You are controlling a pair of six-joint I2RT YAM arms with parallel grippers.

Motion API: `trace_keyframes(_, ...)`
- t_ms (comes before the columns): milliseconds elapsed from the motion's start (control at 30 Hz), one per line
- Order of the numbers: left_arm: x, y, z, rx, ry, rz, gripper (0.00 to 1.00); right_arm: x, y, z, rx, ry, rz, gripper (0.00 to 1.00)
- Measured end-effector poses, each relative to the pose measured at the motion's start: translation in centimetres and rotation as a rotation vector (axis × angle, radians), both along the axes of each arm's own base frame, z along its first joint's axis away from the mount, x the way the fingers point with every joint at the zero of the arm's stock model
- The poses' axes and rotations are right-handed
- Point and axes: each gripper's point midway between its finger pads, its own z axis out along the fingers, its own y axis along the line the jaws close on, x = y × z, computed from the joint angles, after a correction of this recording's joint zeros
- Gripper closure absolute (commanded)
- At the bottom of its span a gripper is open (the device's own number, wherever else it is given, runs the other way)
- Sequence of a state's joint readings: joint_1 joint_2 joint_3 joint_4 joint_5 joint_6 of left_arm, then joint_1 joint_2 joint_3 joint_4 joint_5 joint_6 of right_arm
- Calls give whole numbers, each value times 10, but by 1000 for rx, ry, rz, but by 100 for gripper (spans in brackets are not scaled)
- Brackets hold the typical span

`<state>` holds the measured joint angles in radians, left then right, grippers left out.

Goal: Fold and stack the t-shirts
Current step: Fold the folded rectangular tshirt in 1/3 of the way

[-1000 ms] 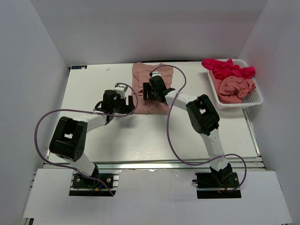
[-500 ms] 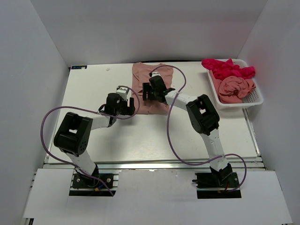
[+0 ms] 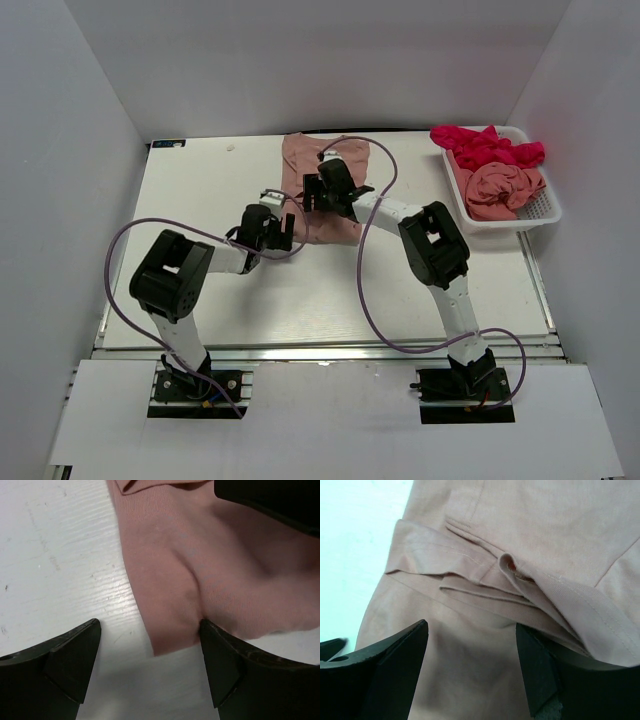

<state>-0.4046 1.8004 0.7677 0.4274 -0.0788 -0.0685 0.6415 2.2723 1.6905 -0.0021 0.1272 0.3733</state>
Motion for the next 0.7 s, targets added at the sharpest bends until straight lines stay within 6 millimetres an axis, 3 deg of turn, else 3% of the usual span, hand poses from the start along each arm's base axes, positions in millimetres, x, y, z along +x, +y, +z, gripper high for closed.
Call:
trace_keyframes(367, 11, -5, 0, 11, -21, 19, 11, 12, 2, 31, 6, -55, 7, 24)
trace_keyframes(567, 5, -4, -1, 11, -18, 16, 11, 42, -11, 44, -13, -124, -33, 24)
trace_keyframes(700, 2, -3, -1, 12, -14, 13, 11, 92, -18, 45, -12, -173, -69, 25)
